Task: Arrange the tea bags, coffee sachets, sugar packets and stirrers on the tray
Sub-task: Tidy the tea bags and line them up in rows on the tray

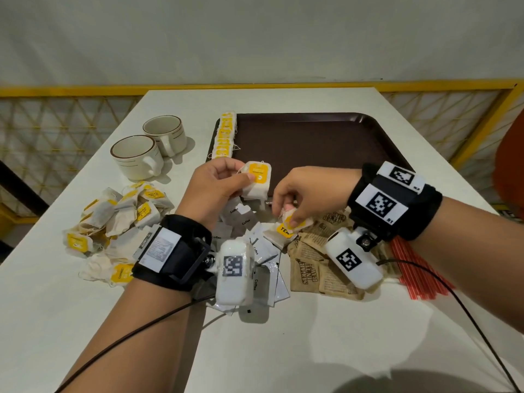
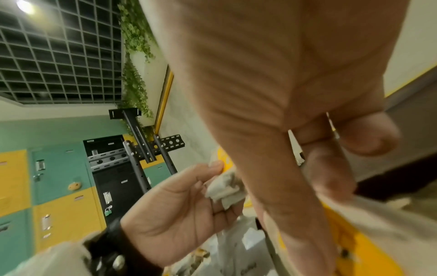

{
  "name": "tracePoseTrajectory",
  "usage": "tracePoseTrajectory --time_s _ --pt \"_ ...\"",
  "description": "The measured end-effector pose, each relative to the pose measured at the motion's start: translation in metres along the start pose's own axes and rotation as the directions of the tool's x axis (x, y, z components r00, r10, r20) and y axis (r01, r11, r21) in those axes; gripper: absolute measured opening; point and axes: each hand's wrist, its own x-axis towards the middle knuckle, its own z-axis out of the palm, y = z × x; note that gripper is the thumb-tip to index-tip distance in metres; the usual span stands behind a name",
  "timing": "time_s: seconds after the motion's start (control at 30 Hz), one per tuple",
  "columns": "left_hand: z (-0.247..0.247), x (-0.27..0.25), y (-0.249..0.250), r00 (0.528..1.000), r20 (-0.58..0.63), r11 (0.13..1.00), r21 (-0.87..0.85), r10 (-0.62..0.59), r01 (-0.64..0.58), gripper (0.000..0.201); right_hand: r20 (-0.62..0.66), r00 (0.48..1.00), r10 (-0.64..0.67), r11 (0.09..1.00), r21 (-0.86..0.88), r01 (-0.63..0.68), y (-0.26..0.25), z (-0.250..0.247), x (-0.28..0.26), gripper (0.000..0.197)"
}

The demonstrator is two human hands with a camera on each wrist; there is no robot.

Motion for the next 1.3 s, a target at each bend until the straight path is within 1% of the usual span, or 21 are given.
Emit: tracePoseTrajectory --time_s 0.13,0.23,0.3,0.37,0.4,0.43,0.5,0.57,0.67,0.73,0.8,0.87,0.9,0.93,0.97,1.0,1.03,1.07,1.13,1.17,1.3 --pt "0.000 0.000 -0.002 1.000 -0.022 1.000 -0.001 0.018 -0.018 0.016 -0.143 0.990 0.008 0.999 0.051 0.000 0.001 -0.020 -0.015 0.009" --pt "-0.001 0.001 -0.004 0.999 -0.035 0.999 -0.006 0.035 -0.035 0.016 -0.260 0.965 -0.021 0.960 0.264 0.092 -0.002 -0.028 -0.022 0.006" --pt "-0.001 0.001 -0.003 0.999 -0.024 0.999 -0.007 0.045 -0.045 0.014 -0.276 0.961 -0.024 0.856 0.490 0.162 -0.007 -0.023 -0.022 0.009" --pt "0.000 0.000 -0.001 0.998 -0.007 0.998 -0.001 0.059 -0.059 0.012 -0.287 0.957 0.035 0.687 0.703 0.186 -0.010 -0.015 -0.016 0.017" --pt "0.001 -0.001 0.000 0.998 0.001 0.998 0.000 0.060 -0.060 0.013 -0.302 0.950 0.081 0.616 0.764 0.191 -0.010 -0.010 -0.013 0.022" --pt "0.002 -0.002 0.001 0.998 0.013 0.998 -0.003 0.059 -0.059 0.013 -0.326 0.937 0.130 0.578 0.792 0.195 -0.011 -0.005 -0.009 0.028" --pt "0.002 -0.003 0.002 0.998 0.041 0.998 -0.010 0.055 -0.055 0.014 -0.378 0.903 0.204 0.565 0.799 0.206 -0.011 0.003 -0.003 0.033" --pt "0.002 -0.003 0.003 0.997 0.056 0.999 -0.004 0.047 -0.047 0.015 -0.403 0.883 0.241 0.561 0.800 0.212 -0.011 0.008 0.001 0.025" --pt "0.002 -0.003 0.004 0.996 0.073 0.999 -0.016 0.046 -0.045 0.012 -0.379 0.881 0.283 0.534 0.825 0.183 -0.010 0.011 0.005 0.009" --pt "0.003 -0.005 0.006 0.995 0.092 0.998 -0.049 0.032 -0.028 0.002 -0.353 0.886 0.302 0.493 0.853 0.172 -0.009 0.012 0.006 0.005" --pt "0.003 -0.005 0.004 0.995 0.099 0.999 -0.031 0.029 -0.026 0.017 -0.328 0.896 0.300 0.475 0.866 0.158 -0.008 0.012 0.005 0.005" --pt "0.001 -0.004 0.002 0.997 0.068 0.999 0.020 0.044 -0.046 0.019 -0.273 0.918 0.288 0.485 0.868 0.106 -0.005 0.010 0.003 0.012" --pt "-0.001 -0.002 0.001 0.998 0.039 0.998 0.033 0.053 -0.054 0.017 -0.230 0.937 0.263 0.517 0.854 0.064 -0.003 0.008 0.000 0.017" --pt "-0.003 -0.001 0.000 0.998 0.003 0.998 0.034 0.055 -0.055 0.016 -0.182 0.958 0.221 0.594 0.804 0.016 -0.001 0.007 -0.004 0.022" --pt "-0.005 0.001 0.000 0.998 -0.028 0.998 0.021 0.056 -0.055 0.016 -0.132 0.977 0.170 0.713 0.701 -0.030 0.001 0.005 -0.007 0.025" --pt "-0.006 0.002 0.000 0.997 -0.054 0.998 -0.003 0.056 -0.056 0.017 -0.077 0.990 0.122 0.832 0.552 -0.059 0.001 0.005 -0.009 0.027" --pt "-0.007 0.003 0.001 0.996 -0.071 0.998 -0.026 0.055 -0.057 0.016 -0.023 0.996 0.084 0.918 0.390 -0.068 0.000 0.006 -0.010 0.030" --pt "-0.008 0.003 0.001 0.996 -0.078 0.997 -0.046 0.051 -0.055 0.015 0.014 0.998 0.061 0.968 0.242 -0.063 -0.002 0.008 -0.009 0.035" --pt "-0.006 0.003 0.002 0.996 -0.075 0.997 -0.057 0.045 -0.049 0.014 0.037 0.998 0.053 0.998 0.025 -0.054 -0.005 0.013 -0.005 0.045" --pt "-0.005 0.002 0.002 0.997 -0.072 0.997 -0.055 0.042 -0.046 0.014 0.036 0.998 0.056 0.998 -0.030 -0.055 -0.005 0.015 -0.003 0.047" --pt "-0.004 0.002 0.001 0.997 -0.063 0.998 -0.045 0.035 -0.038 0.014 -0.005 0.996 0.086 0.995 -0.056 -0.086 -0.004 0.022 0.002 0.035"
